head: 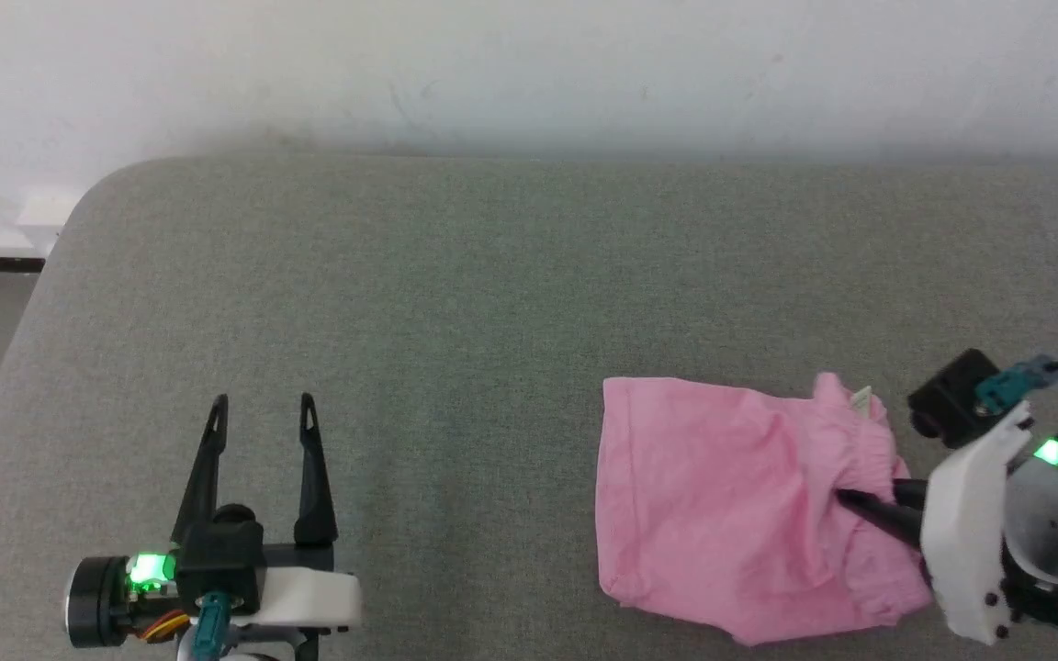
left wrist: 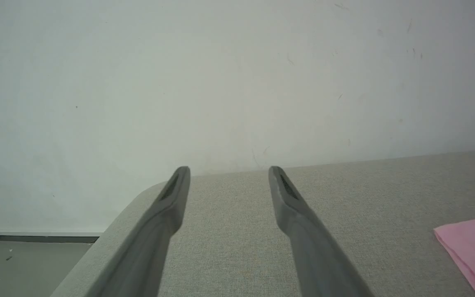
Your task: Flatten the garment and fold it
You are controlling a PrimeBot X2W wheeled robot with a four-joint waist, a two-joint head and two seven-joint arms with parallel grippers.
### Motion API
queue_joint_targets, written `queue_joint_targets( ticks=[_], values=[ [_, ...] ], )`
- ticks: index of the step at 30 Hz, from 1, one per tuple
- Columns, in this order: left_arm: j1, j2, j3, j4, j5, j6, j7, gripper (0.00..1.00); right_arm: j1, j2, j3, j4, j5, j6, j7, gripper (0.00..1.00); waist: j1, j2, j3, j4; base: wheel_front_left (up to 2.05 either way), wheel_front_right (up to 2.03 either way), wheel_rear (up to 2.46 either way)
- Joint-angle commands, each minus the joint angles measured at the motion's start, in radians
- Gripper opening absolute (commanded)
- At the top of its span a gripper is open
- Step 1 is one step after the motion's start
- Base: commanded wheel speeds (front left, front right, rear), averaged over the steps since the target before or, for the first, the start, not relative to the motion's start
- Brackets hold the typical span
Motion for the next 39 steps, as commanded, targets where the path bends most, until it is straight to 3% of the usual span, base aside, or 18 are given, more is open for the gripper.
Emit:
queue_joint_targets(
  ticks=[1, 6, 13, 20, 21, 22, 28, 33, 39],
  values=[
    [0.000, -0.006, -0.005, -0.002, 0.004, -0.002, -0.005, 1.00, -0.028, 0.015, 0.014, -0.003, -0.002, -0.001, 0.002, 0.00, 0.0000, 0.0000, 0.011, 0.010, 0.00, 0.00, 0.00],
    [-0.024, -0.014, -0.014, -0.006, 0.003, -0.006, -0.005, 1.00, -0.172, 0.104, 0.144, 0.096, -0.045, -0.001, -0.014, 0.00, 0.0000, 0.0000, 0.044, 0.032, 0.00, 0.00, 0.00],
    [-0.055, -0.023, -0.019, -0.004, 0.003, -0.006, -0.005, 1.00, -0.279, 0.221, 0.279, 0.354, -0.058, -0.001, -0.073, 0.00, 0.0000, 0.0000, 0.083, 0.054, 0.00, 0.00, 0.00],
    [-0.067, -0.031, -0.019, 0.007, 0.001, -0.004, -0.005, 1.00, -0.299, 0.256, 0.401, 0.533, -0.076, -0.001, -0.196, 0.00, 0.0000, 0.0000, 0.090, 0.054, 0.00, 0.00, 0.00],
    [-0.064, -0.030, -0.018, 0.010, 0.001, -0.003, -0.005, 1.00, -0.306, 0.251, 0.416, 0.532, -0.077, -0.001, -0.223, 0.18, 0.0000, 0.0000, 0.084, 0.049, 0.00, 0.00, 0.00],
    [-0.061, -0.028, -0.015, 0.012, 0.001, -0.003, -0.005, 1.00, -0.314, 0.242, 0.428, 0.524, -0.079, -0.001, -0.257, 1.00, 0.0000, 0.0000, 0.078, 0.044, 0.00, 0.00, 0.00],
    [-0.033, -0.013, 0.007, 0.018, -0.003, -0.001, -0.005, 1.00, -0.346, 0.171, 0.382, 0.415, -0.067, -0.001, -0.458, 1.00, 0.0000, 0.0000, 0.029, 0.003, 0.00, 0.00, 0.00],
    [-0.020, -0.008, 0.012, 0.010, -0.007, -0.010, -0.005, 1.00, -0.341, 0.134, 0.203, 0.350, -0.148, -0.001, -0.682, 1.00, 0.0000, 0.0000, 0.006, -0.033, 0.00, 0.00, 0.00],
    [-0.015, -0.009, 0.023, 0.007, -0.012, -0.020, -0.005, 1.00, -0.256, 0.237, -0.082, 0.381, -0.354, -0.001, -0.987, 1.00, 0.0000, 0.0000, -0.016, -0.062, 0.00, 0.00, 0.00]
  ],
)
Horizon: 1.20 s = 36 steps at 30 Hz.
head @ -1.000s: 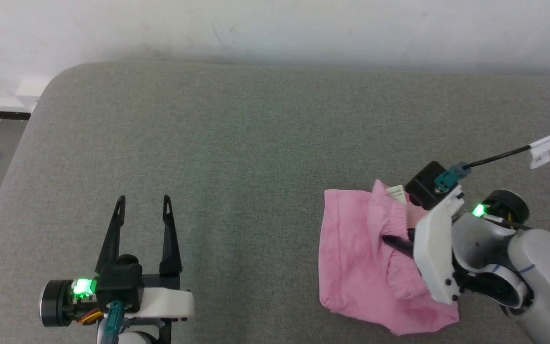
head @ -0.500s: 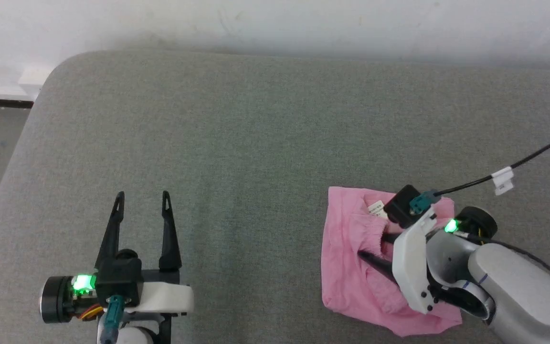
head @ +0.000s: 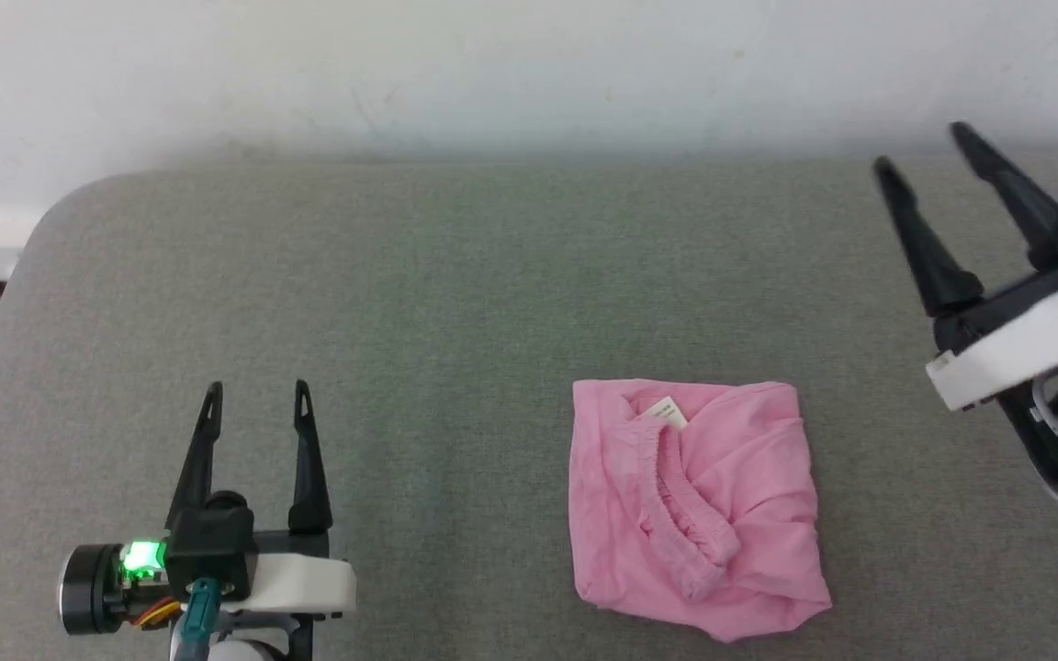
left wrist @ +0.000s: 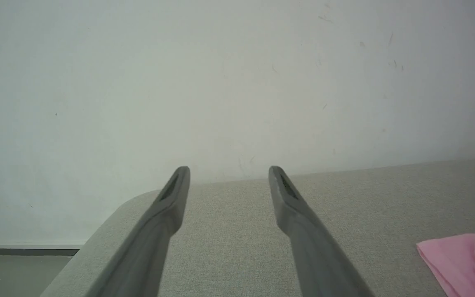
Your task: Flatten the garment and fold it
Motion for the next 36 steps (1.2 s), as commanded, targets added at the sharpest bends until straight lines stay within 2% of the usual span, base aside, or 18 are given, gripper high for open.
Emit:
queue_joint_targets(
  ticks=[1, 4, 8, 9, 15, 19, 25, 30, 33, 36],
  values=[
    [0.010, 0.001, 0.009, -0.005, -0.008, -0.006, -0.005, 1.00, 0.060, 0.059, -0.079, 0.012, -0.071, -0.001, -0.083, 1.00, 0.0001, 0.0000, -0.021, -0.021, 0.00, 0.00, 0.00],
    [0.015, -0.002, 0.016, -0.009, -0.014, -0.013, -0.005, 1.00, 0.135, 0.135, -0.181, 0.004, -0.148, -0.001, -0.141, 1.00, 0.0001, 0.0000, -0.030, -0.023, 0.00, 0.00, 0.00],
    [0.024, -0.006, 0.027, -0.010, -0.019, -0.025, -0.005, 1.00, 0.253, 0.240, -0.290, -0.032, -0.214, -0.001, -0.164, 1.00, 0.0001, 0.0000, -0.040, -0.020, 0.00, 0.00, 0.00],
    [0.024, -0.006, 0.027, -0.010, -0.019, -0.025, -0.005, 1.00, 0.253, 0.240, -0.290, -0.032, -0.214, -0.001, -0.164, 1.00, 0.0001, 0.0000, -0.040, -0.020, 0.00, 0.00, 0.00],
    [0.054, -0.011, 0.041, -0.007, -0.021, -0.043, -0.005, 1.00, 0.429, 0.392, -0.406, -0.147, -0.277, -0.001, -0.167, 1.00, 0.0001, 0.0000, -0.060, -0.005, 0.00, 0.00, 0.00],
    [0.064, -0.014, 0.049, -0.003, -0.019, -0.051, -0.005, 1.00, 0.520, 0.439, -0.424, -0.172, -0.291, -0.001, -0.167, 1.00, 0.0001, 0.0000, -0.065, 0.004, 0.00, 0.00, 0.00],
    [0.064, -0.023, 0.054, 0.000, -0.011, -0.059, -0.005, 1.00, 0.477, 0.446, -0.428, -0.212, -0.292, -0.001, -0.167, 1.00, 0.0001, 0.0000, -0.059, 0.007, 0.00, 0.00, 0.00],
    [0.051, -0.029, 0.052, 0.000, -0.005, -0.063, -0.005, 1.00, 0.323, 0.360, -0.405, -0.192, -0.254, -0.001, -0.141, 1.00, 0.0001, 0.0000, -0.048, 0.012, 0.00, 0.00, 0.00],
    [0.046, -0.033, 0.054, -0.001, -0.005, -0.063, -0.005, 1.00, 0.243, 0.302, -0.347, -0.161, -0.206, -0.001, 0.019, 1.00, 0.0001, 0.0000, -0.038, 0.013, 0.00, 0.00, 0.00],
    [0.038, -0.036, 0.054, 0.001, -0.004, -0.066, -0.005, 1.00, 0.185, 0.220, -0.255, -0.104, -0.116, -0.001, 0.284, 1.00, 0.0001, 0.0000, -0.029, 0.016, 0.00, 0.00, 0.00]
  ],
)
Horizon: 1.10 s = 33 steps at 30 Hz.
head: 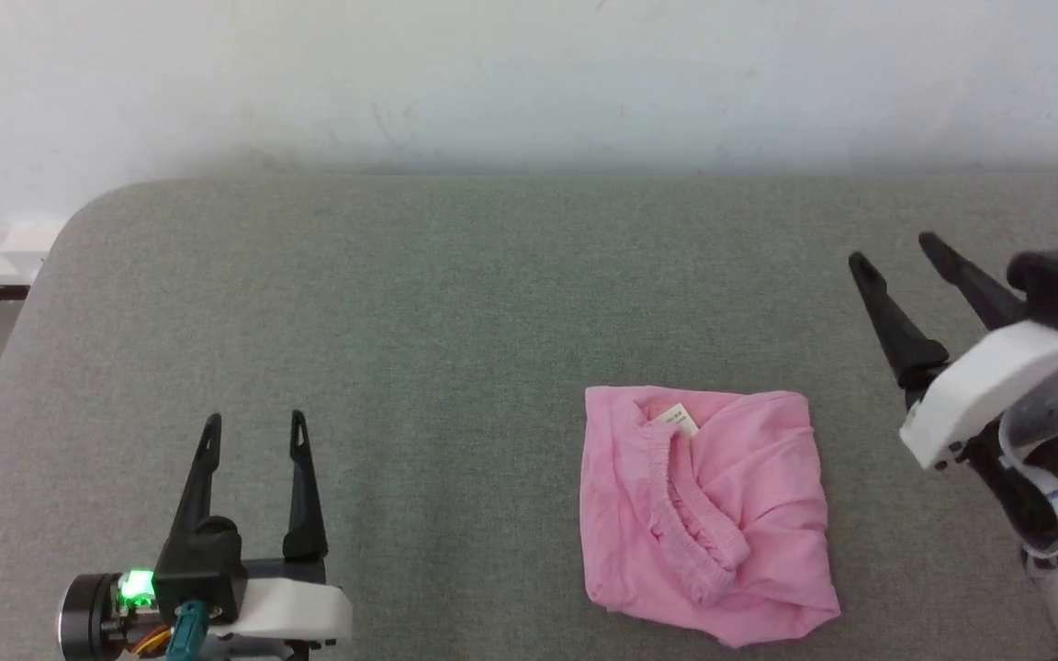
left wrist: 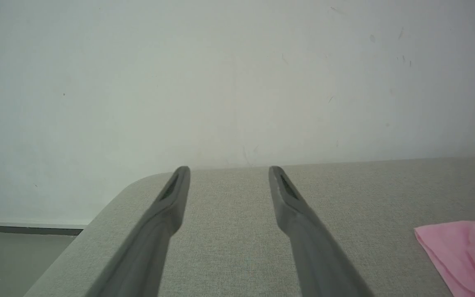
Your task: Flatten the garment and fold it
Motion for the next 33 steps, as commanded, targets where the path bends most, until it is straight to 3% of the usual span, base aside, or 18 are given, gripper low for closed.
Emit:
queue_joint_targets(
  ticks=[1, 7, 11, 15, 25, 26, 27, 33],
  values=[
    [-0.019, -0.006, 0.003, 0.003, 0.012, -0.009, -0.005, 1.00, -0.033, -0.047, 0.032, 0.020, 0.042, -0.001, 0.093, 1.00, -0.0001, 0.0000, 0.009, 0.004, 0.00, 0.00, 0.00],
    [-0.047, -0.013, -0.004, 0.004, 0.015, -0.014, -0.005, 1.00, -0.071, -0.217, 0.235, 0.073, 0.245, -0.001, 0.482, 1.00, -0.0001, 0.0000, 0.039, 0.023, 0.00, 0.00, 0.00],
    [-0.066, -0.019, -0.011, 0.002, 0.016, -0.018, -0.005, 1.00, -0.072, -0.285, 0.320, 0.085, 0.386, -0.001, 0.630, 1.00, -0.0001, 0.0000, 0.067, 0.040, 0.00, 0.00, 0.00],
    [-0.087, -0.026, -0.015, -0.001, 0.016, -0.018, -0.005, 1.00, -0.070, -0.301, 0.378, 0.128, 0.453, -0.001, 0.677, 1.00, -0.0001, 0.0000, 0.100, 0.058, 0.00, 0.00, 0.00],
    [-0.115, -0.033, -0.021, 0.009, 0.017, -0.023, -0.005, 1.00, -0.039, -0.247, 0.524, 0.277, 0.467, -0.001, 0.593, 1.00, -0.0001, 0.0000, 0.135, 0.078, 0.00, 0.00, 0.00],
    [-0.113, -0.032, -0.018, 0.011, 0.017, -0.022, -0.005, 1.00, -0.042, -0.249, 0.536, 0.279, 0.469, -0.001, 0.583, 0.57, -0.0001, 0.0000, 0.132, 0.073, 0.00, 0.00, 0.00],
    [-0.110, -0.031, -0.016, 0.014, 0.017, -0.022, -0.005, 1.00, -0.048, -0.250, 0.541, 0.280, 0.475, -0.001, 0.567, 0.00, -0.0001, 0.0000, 0.128, 0.066, 0.00, 0.00, 0.00],
    [-0.090, -0.022, 0.000, 0.015, 0.017, -0.020, -0.005, 1.00, -0.123, -0.296, 0.570, 0.203, 0.471, -0.001, 0.468, 0.00, -0.0001, 0.0000, 0.105, 0.003, 0.00, 0.00, 0.00]
  ],
)
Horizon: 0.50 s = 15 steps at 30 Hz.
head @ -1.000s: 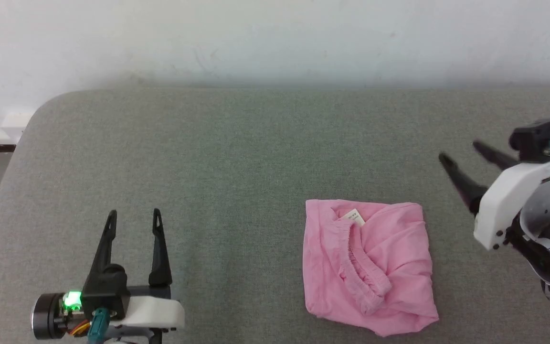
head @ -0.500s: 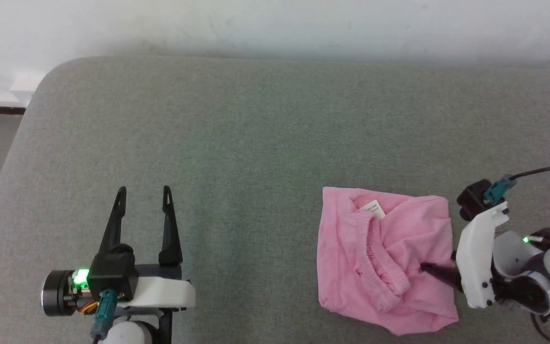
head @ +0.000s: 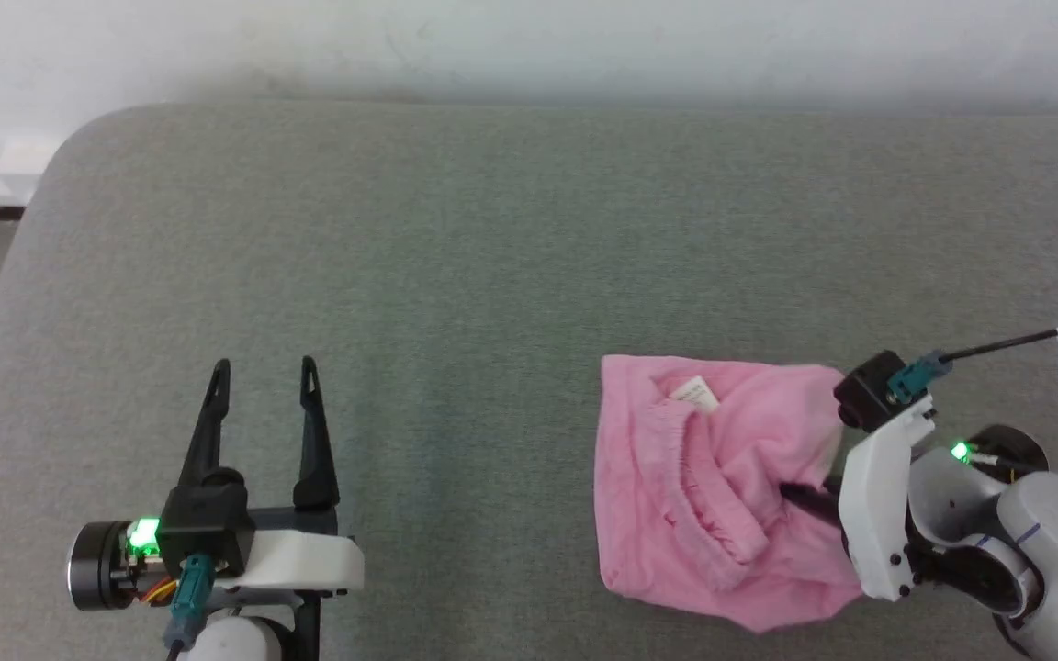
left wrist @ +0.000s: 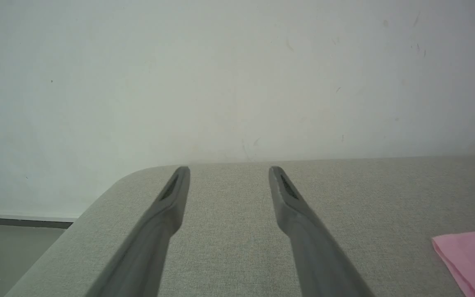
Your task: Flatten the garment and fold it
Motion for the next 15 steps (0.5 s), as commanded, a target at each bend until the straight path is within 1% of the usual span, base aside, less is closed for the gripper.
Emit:
queue_joint_targets(
  ticks=[1, 6, 9, 12, 15],
  values=[
    [0.013, 0.006, 0.010, -0.005, 0.010, -0.001, -0.005, 1.00, -0.035, -0.019, 0.015, -0.038, -0.008, -0.002, -0.031, 0.00, -0.0001, 0.0000, -0.019, -0.056, 0.00, 0.00, 0.00],
    [0.020, 0.021, 0.037, -0.021, 0.010, 0.004, -0.005, 1.00, -0.121, -0.090, 0.039, -0.161, -0.048, -0.002, -0.055, 0.00, -0.0001, 0.0000, 0.011, -0.154, 0.00, 0.00, 0.00],
    [0.009, 0.030, 0.055, -0.038, 0.011, 0.009, -0.005, 1.00, -0.160, -0.133, 0.040, -0.209, -0.063, -0.002, -0.052, 0.00, -0.0001, 0.0000, 0.047, -0.220, 0.00, 0.00, 0.00],
    [-0.013, 0.043, 0.075, -0.056, 0.015, 0.016, -0.005, 1.00, -0.191, -0.173, 0.021, -0.221, -0.069, -0.002, -0.049, 0.00, -0.0001, 0.0000, 0.104, -0.283, 0.00, 0.00, 0.00],
    [-0.041, 0.055, 0.084, -0.073, 0.024, 0.023, -0.005, 1.00, -0.217, -0.218, -0.001, -0.195, -0.099, -0.002, -0.058, 0.00, -0.0001, 0.0000, 0.157, -0.326, 0.00, 0.00, 0.00]
  ],
)
